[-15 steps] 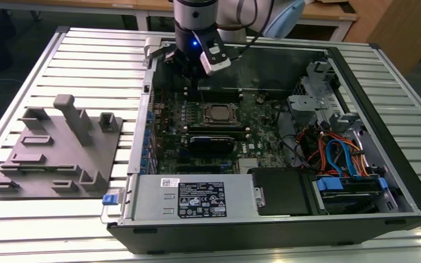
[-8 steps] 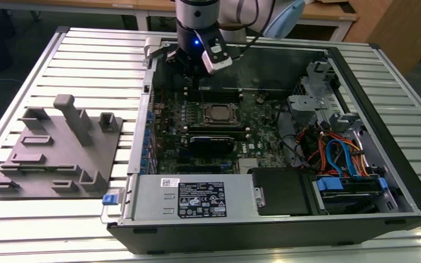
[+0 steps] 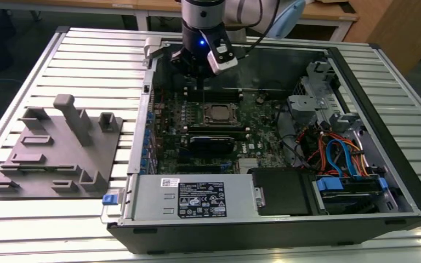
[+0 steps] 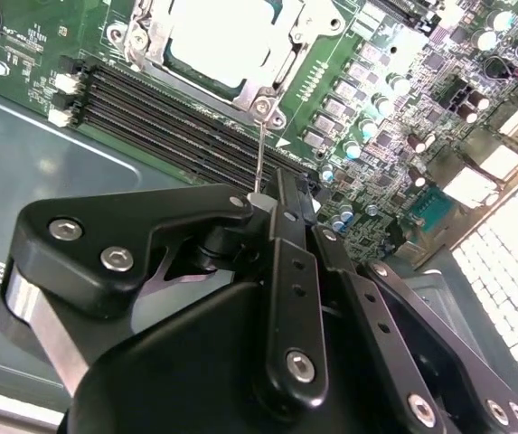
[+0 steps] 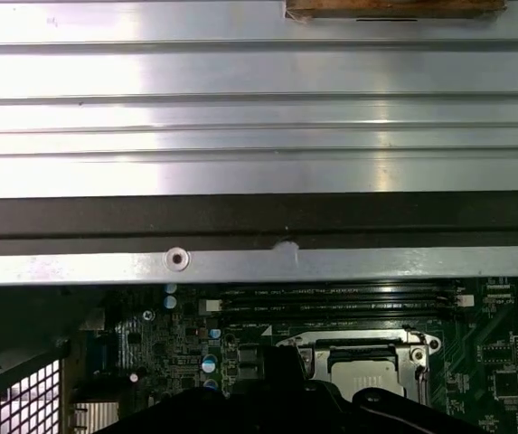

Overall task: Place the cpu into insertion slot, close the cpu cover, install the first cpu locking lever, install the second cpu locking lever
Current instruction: 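Install the first cpu locking lever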

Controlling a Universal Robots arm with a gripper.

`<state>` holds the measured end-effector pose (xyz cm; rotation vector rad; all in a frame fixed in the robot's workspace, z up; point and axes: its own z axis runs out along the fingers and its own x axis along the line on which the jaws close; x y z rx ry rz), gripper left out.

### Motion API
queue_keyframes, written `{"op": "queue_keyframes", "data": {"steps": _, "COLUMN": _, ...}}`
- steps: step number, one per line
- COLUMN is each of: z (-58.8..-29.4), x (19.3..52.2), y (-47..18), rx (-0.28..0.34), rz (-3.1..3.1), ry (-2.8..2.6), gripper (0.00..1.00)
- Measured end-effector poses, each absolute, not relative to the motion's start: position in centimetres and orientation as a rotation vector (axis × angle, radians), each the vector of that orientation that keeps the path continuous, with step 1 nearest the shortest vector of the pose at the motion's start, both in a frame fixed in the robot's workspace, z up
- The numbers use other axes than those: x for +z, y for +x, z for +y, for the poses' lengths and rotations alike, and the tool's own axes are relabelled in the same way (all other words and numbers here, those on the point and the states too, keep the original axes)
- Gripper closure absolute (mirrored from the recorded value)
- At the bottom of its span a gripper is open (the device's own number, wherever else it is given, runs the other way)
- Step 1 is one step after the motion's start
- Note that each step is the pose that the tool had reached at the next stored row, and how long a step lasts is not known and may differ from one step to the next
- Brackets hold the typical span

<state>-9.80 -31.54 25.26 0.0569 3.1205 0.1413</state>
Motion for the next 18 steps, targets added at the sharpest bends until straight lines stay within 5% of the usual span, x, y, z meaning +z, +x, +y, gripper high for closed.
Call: {"op": "queue_keyframes", "data": {"steps": 18, "z": -31.53, "x": 25.24, "y": -9.08, "rx": 0.141, "rz": 3.121, "ry": 0.057, "gripper": 0.90}}
